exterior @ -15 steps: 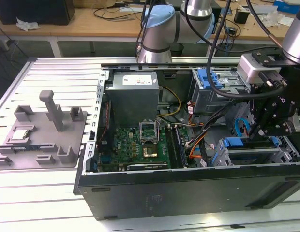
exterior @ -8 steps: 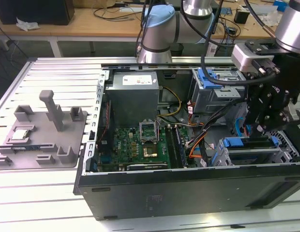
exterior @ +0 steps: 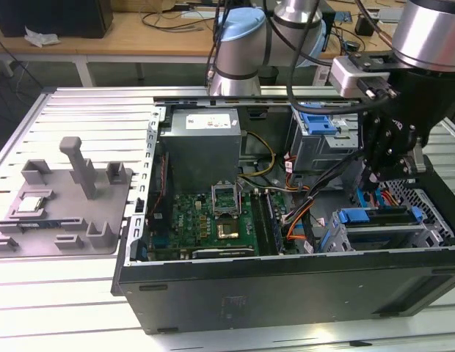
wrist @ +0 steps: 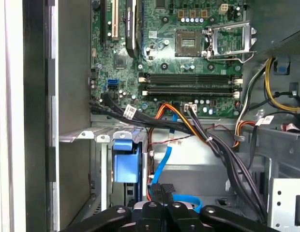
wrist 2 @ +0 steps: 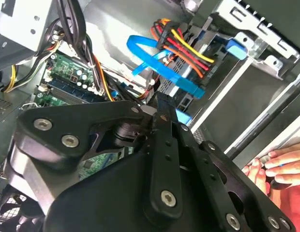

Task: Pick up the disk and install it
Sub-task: 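Insert the second disk wire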

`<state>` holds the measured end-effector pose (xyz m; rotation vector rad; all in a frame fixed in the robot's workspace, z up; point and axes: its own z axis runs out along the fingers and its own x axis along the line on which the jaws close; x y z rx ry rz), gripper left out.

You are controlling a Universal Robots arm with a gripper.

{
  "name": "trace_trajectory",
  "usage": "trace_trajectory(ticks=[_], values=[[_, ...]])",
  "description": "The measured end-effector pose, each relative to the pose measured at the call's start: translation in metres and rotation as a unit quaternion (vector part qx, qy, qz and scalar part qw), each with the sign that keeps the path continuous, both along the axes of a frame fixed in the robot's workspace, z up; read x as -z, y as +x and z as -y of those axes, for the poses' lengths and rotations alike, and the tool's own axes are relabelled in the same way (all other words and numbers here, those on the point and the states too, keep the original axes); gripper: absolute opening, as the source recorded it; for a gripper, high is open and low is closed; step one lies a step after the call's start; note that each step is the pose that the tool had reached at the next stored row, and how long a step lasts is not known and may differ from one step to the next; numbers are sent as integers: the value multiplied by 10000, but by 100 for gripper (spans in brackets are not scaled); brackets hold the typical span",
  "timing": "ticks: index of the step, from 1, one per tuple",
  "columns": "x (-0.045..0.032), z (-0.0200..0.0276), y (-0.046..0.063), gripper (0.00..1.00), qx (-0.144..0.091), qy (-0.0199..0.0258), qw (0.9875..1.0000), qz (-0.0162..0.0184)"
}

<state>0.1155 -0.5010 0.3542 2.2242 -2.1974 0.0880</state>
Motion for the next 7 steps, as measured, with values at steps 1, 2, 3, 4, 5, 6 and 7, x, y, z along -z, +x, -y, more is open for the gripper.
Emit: trace_trajectory(ticks=[1,2,3,4,5,6,7], values=[[1,-4,-8,11,0,-22,10000,3],[0,-4,-8,11,-1,-24,10000,3],[0,-4,-8,11,-1,-24,10000,3],[0,-4,-8,11,-1,-25,10000,3],[0,-4,-8,11,0,-25,10000,3],[0,-4,-8,11,0,-25,10000,3],[0,-4,-8,11,-1,-25,10000,3]])
